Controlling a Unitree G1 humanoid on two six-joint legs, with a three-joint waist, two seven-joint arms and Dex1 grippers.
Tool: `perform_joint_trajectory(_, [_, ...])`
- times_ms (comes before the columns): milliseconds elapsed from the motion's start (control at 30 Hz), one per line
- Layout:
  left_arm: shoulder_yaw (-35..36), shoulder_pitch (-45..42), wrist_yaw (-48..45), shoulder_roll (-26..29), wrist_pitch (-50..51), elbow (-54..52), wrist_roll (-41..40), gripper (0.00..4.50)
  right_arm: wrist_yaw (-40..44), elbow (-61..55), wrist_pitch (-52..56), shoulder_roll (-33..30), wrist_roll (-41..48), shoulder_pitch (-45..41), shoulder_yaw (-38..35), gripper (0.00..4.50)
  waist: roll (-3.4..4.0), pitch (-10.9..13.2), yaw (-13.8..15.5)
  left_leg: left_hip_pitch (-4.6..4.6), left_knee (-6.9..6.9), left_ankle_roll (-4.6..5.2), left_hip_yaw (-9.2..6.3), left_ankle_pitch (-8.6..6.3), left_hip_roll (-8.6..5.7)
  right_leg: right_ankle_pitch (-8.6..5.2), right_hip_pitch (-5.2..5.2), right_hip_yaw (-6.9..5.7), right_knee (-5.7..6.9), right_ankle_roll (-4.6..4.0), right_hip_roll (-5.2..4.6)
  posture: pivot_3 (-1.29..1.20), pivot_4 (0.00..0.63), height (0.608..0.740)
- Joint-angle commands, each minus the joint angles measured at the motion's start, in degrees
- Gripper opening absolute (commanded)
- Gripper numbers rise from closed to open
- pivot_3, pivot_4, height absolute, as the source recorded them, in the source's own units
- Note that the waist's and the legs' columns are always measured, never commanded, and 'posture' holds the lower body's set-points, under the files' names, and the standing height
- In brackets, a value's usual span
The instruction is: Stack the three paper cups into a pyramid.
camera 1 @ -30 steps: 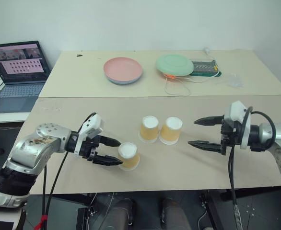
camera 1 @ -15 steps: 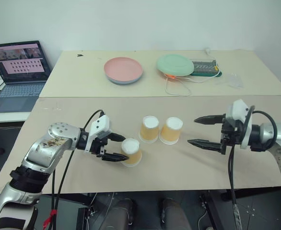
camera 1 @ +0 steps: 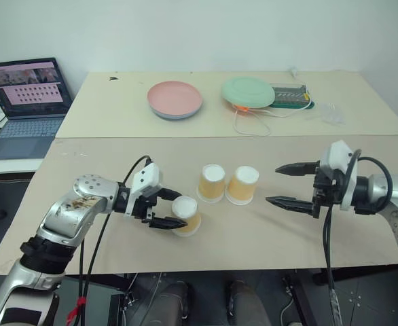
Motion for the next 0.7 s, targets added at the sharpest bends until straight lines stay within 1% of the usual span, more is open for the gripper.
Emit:
perform_joint_trajectory(33, [1.2,-1.1,0.3,-0.3,-0.3,-2.1,-0.9,4.37,-0.2,-0.9,-0.6,-0.9,0.2,-0.1,-2.3,4.5,0.0,0.0,0.0,0.0,0.0,0.0,0.0,0.0,0.0,0.0,0.0,0.0,0.0,0.0,0.0,0.0,0.15,0.718])
perform_joint_trajectory(67, [1.2,-1.2,0.4,-0.3,-0.3,-2.1,-0.8,4.47,-0.2,-0.8,-0.6,-1.0,0.2,-0.1,-2.2,4.5,0.0,0.0,0.0,0.0,0.0,0.0,0.0,0.0,0.0,0.0,0.0,0.0,0.0,0.0,0.0,0.0,0.15,0.718])
perform_joint_trajectory(667, [0.1,-1.8,2.1,-1.3,-1.0,-1.7,0.6,4.47,-0.2,-0.9,-0.4,-1.2,0.2,-0.1,-2.3,4.5,0.0,0.0,0.0,0.0,0.0,0.01,0.0,0.01,0.0,0.0,0.0,0.0,0.0,0.0,0.02,0.0,0.15,0.718])
perform_joint_trajectory(700, [0.1,-1.9,2.0,-1.4,-0.6,-1.8,0.3,4.22,-0.3,-1.0,-0.3,-1.2,0.2,0.0,-2.4,4.5,0.0,0.0,0.0,0.0,0.0,0.01,0.0,0.01,0.0,0.0,0.0,0.0,0.01,0.0,0.02,0.0,0.15,0.718])
